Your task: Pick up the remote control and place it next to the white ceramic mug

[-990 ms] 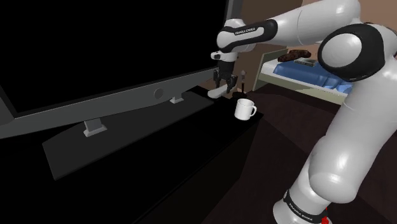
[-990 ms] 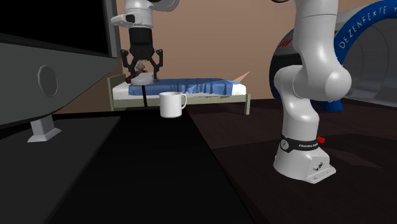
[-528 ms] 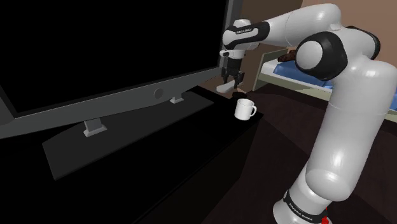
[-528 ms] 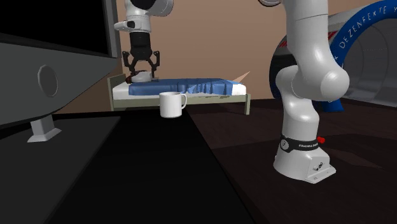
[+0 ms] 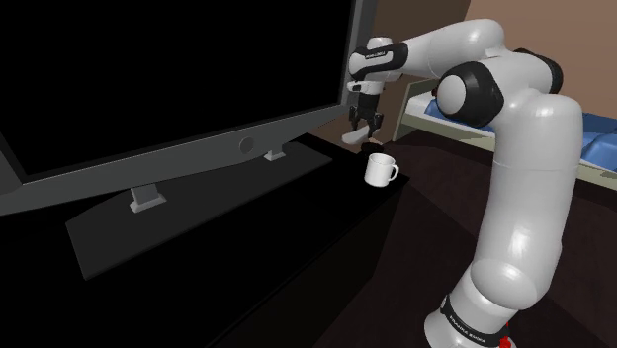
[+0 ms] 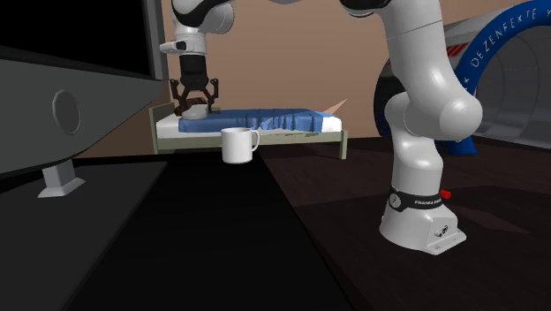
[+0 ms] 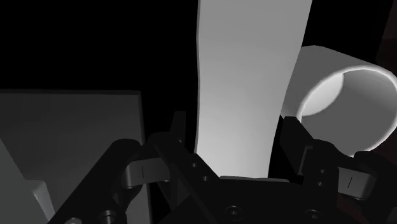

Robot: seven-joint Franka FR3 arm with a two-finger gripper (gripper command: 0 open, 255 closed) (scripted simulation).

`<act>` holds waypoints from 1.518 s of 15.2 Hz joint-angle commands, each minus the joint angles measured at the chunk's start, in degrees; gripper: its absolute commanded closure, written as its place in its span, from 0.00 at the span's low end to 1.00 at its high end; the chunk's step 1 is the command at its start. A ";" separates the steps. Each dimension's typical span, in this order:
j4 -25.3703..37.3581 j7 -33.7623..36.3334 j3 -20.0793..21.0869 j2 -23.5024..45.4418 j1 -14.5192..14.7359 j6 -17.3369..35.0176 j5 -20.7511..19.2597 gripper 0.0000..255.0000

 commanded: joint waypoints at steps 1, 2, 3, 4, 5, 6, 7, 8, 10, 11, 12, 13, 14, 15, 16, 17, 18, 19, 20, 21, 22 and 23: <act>-1.32 -0.09 0.08 0.20 0.07 1.55 0.13 1.00; -1.97 -0.14 0.11 0.29 0.10 2.28 0.19 1.00; -2.60 -0.19 0.15 0.40 0.12 3.00 0.26 1.00; -3.21 -0.25 0.18 0.52 0.14 3.72 0.34 1.00; -3.80 -0.31 0.22 0.66 0.15 4.43 0.42 1.00; -4.38 -0.37 0.26 0.80 0.16 5.14 0.51 1.00; -4.95 -0.44 0.30 0.96 0.16 5.85 0.61 1.00; -5.49 -0.51 0.35 1.13 0.17 6.54 0.71 1.00; -6.54 -0.66 0.44 1.51 0.16 7.93 0.94 1.00; -7.04 -0.75 0.49 1.72 0.15 8.61 1.06 1.00; -7.53 -0.83 0.55 1.94 0.13 9.29 1.19 1.00; -8.00 -0.92 0.60 2.17 0.12 9.97 1.32 1.00; -8.45 -1.01 0.66 2.41 0.10 10.64 1.46 1.00; -8.89 -1.10 0.72 2.66 0.07 11.30 1.60 1.00; -9.32 -1.20 0.79 2.93 0.04 11.97 1.76 1.00; -9.73 -1.30 0.86 3.20 0.01 12.62 1.91 1.00; -10.13 -1.41 0.93 3.49 -0.02 13.28 2.08 1.00; -10.51 -1.52 1.00 3.78 -0.06 13.93 2.24 1.00; -10.88 -1.63 1.08 4.09 -0.10 14.57 2.42 1.00; -11.23 -1.74 1.16 4.40 -0.15 15.21 2.60 1.00; -11.57 -1.86 1.25 4.73 -0.20 15.85 2.78 1.00; -11.90 -1.98 1.34 5.07 -0.25 16.48 2.97 1.00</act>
